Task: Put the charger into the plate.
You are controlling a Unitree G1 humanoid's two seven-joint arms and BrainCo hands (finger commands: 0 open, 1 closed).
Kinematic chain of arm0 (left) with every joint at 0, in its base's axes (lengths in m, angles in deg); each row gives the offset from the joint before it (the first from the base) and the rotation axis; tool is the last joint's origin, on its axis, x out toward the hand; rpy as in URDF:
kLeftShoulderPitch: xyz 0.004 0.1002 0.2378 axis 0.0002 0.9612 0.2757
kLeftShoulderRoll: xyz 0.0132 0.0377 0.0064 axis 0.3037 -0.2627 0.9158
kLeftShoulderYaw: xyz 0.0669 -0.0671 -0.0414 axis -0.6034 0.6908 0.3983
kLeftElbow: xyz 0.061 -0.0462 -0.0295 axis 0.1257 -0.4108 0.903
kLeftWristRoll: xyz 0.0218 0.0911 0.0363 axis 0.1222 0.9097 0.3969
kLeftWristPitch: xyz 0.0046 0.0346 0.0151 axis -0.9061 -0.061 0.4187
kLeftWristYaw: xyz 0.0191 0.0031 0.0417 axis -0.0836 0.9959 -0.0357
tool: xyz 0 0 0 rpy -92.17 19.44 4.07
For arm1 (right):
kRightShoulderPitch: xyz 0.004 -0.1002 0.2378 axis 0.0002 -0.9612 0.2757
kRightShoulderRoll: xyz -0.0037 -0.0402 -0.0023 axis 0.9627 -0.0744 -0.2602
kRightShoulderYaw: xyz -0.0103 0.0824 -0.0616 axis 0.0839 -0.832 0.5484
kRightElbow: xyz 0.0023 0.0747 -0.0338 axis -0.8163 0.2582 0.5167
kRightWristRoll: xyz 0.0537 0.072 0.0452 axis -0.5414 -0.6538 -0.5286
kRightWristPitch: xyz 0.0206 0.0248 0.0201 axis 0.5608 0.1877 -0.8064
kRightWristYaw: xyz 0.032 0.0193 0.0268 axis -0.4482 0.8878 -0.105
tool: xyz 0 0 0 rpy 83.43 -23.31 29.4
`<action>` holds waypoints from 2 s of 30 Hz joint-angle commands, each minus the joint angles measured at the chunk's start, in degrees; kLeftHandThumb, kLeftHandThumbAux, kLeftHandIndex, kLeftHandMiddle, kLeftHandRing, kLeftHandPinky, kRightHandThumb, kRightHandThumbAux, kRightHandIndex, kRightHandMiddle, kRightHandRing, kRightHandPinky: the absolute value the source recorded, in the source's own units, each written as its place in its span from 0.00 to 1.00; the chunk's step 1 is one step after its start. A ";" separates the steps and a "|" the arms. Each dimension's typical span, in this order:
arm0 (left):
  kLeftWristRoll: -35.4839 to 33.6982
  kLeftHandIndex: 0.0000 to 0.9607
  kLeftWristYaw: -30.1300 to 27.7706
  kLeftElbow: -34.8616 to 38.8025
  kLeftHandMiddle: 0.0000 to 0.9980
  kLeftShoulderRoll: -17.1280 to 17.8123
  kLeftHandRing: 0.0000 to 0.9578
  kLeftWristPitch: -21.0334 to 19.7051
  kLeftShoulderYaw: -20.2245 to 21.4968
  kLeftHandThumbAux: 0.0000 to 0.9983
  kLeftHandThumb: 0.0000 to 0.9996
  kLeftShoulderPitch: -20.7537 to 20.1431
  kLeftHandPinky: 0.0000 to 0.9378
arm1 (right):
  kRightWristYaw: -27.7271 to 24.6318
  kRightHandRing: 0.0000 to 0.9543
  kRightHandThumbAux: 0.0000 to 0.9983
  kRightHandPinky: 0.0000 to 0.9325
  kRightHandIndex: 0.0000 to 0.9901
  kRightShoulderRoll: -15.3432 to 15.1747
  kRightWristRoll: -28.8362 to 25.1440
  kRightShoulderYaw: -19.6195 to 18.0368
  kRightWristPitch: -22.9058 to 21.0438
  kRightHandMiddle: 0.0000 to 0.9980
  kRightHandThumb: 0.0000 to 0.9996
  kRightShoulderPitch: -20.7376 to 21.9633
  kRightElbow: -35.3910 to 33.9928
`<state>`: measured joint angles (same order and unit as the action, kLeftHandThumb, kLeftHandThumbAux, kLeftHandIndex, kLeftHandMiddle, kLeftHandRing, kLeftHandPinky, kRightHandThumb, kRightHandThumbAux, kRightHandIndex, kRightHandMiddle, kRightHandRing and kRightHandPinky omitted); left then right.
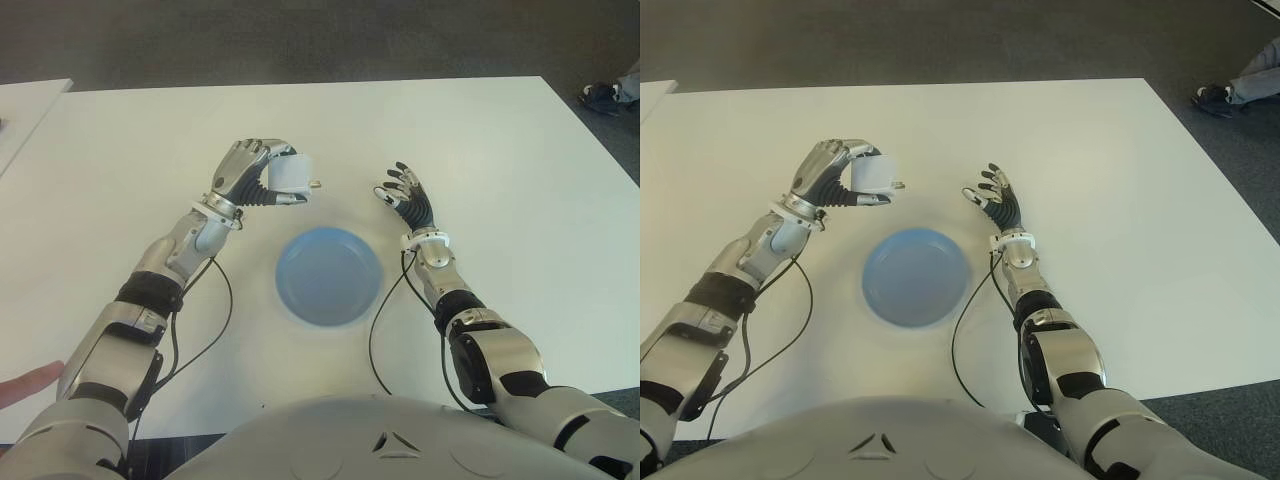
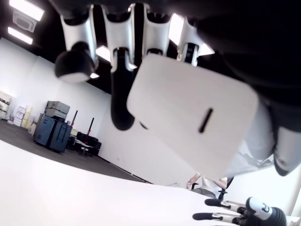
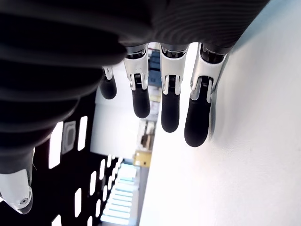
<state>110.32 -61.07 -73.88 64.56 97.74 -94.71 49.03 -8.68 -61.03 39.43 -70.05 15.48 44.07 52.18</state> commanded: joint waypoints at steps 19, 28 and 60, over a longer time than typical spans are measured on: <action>2.67 0.46 -6.86 9.71 0.85 0.30 0.88 -0.64 -0.78 0.70 0.75 6.82 0.91 | -1.29 0.25 0.58 0.20 0.00 0.47 0.89 0.75 -5.28 0.18 0.08 -4.73 4.65; 5.06 0.46 -5.61 9.15 0.86 0.47 0.89 1.60 -1.43 0.70 0.75 7.25 0.92 | -1.38 0.25 0.57 0.19 0.00 0.49 0.83 0.72 -5.42 0.18 0.08 -4.55 4.70; 10.19 0.46 -7.50 11.59 0.87 0.11 0.91 4.06 -4.32 0.70 0.75 11.80 0.92 | -1.37 0.24 0.56 0.18 0.00 0.80 0.82 0.71 -5.81 0.18 0.08 -3.66 5.19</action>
<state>119.59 -68.10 -61.92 64.64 101.79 -98.11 59.95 -8.95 -61.20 39.49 -69.99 15.47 44.91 53.31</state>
